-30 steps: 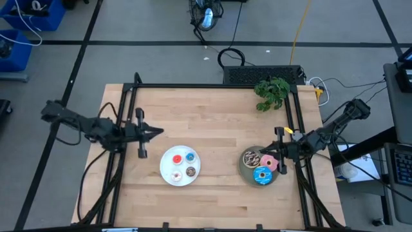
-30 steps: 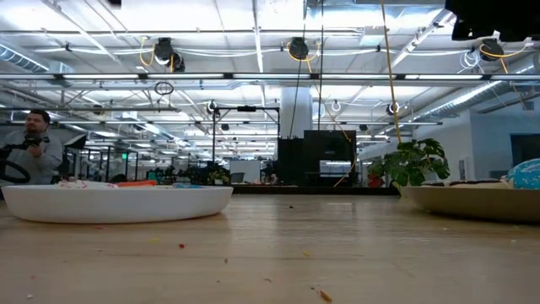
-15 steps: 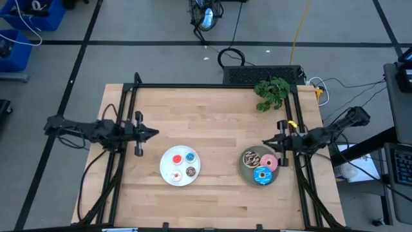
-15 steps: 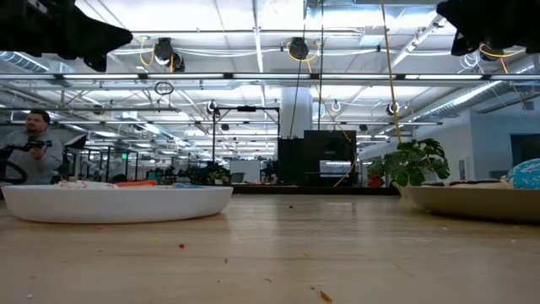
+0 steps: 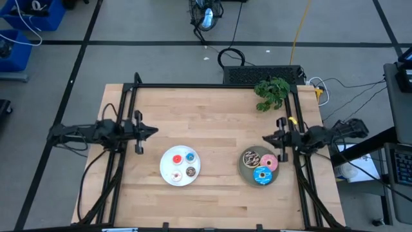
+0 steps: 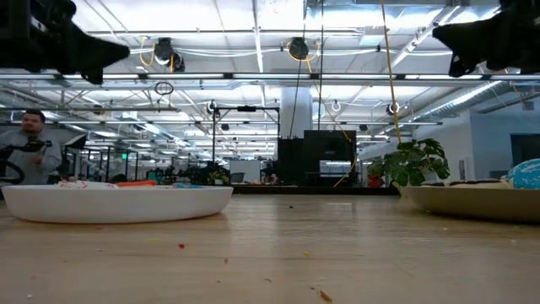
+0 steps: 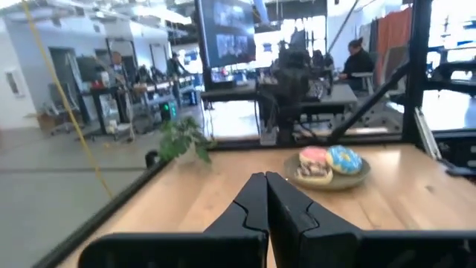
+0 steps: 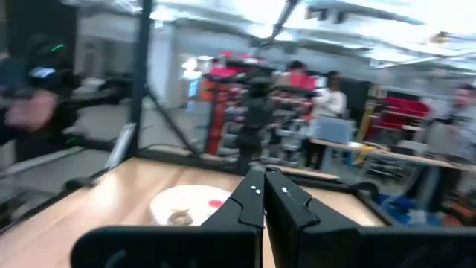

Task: Pick & Place donuts
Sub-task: Return to Home Position

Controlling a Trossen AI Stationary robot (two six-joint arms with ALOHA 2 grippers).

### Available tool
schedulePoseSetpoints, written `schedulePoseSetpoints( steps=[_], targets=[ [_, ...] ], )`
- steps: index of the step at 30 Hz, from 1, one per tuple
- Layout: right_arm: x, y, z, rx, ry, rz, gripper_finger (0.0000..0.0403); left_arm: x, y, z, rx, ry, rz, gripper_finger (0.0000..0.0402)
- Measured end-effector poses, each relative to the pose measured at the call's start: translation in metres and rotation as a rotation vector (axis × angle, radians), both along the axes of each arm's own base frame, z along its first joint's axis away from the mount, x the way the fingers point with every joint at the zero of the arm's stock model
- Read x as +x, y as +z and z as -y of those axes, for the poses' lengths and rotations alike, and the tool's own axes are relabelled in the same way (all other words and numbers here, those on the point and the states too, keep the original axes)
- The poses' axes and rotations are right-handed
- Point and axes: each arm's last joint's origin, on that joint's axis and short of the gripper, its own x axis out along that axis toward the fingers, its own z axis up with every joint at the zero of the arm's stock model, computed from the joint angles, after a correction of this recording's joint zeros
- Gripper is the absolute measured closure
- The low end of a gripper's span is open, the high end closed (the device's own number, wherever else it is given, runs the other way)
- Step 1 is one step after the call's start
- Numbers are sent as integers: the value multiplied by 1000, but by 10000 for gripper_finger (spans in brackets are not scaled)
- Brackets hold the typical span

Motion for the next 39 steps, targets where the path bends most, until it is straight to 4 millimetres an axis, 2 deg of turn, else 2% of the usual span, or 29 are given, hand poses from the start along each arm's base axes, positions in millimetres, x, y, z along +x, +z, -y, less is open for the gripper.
schedulePoseSetpoints(
  steps=[3, 8, 15, 39],
  targets=[
    [1, 1, 7, 43, -61, 10, 403, 3, -11, -3, -22, 1, -20, 399],
    [3, -4, 12, 42, -3, -34, 403, 6, -30, -8, -46, -18, -70, 400],
    [4, -4, 21, 62, -95, -13, 403, 6, -34, -9, -41, -51, -117, 400],
    [5, -5, 25, 20, -8, -32, 403, 7, -37, -5, 51, -81, -150, 401]
  ],
)
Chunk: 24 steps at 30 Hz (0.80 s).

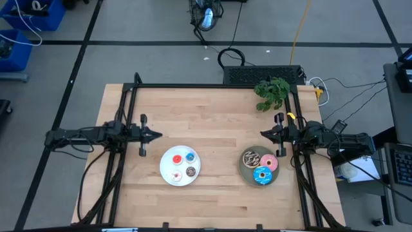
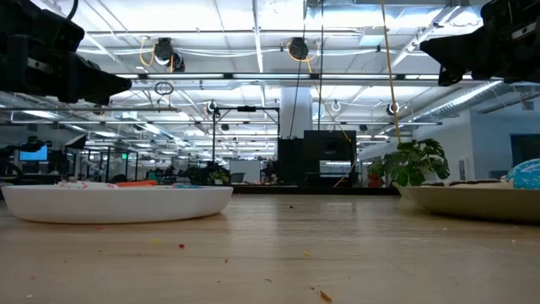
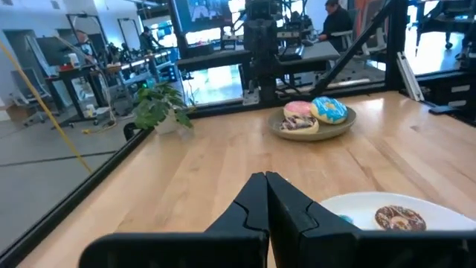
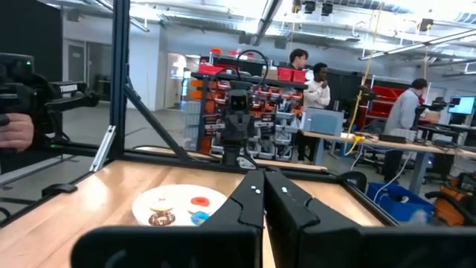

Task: Pick & Place donuts
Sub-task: Return to Home Position

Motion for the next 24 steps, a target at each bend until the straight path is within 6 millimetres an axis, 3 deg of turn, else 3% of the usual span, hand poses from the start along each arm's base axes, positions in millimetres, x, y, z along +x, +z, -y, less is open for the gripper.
schedulePoseSetpoints(
  steps=[17, 24],
  targets=[
    [0, 0, 0, 62, 10, 0, 403, 4, -2, 0, -154, 8, -24, 396],
    [0, 0, 0, 73, 12, -1, 403, 4, 1, 0, -155, 7, 10, 370]
  ],
)
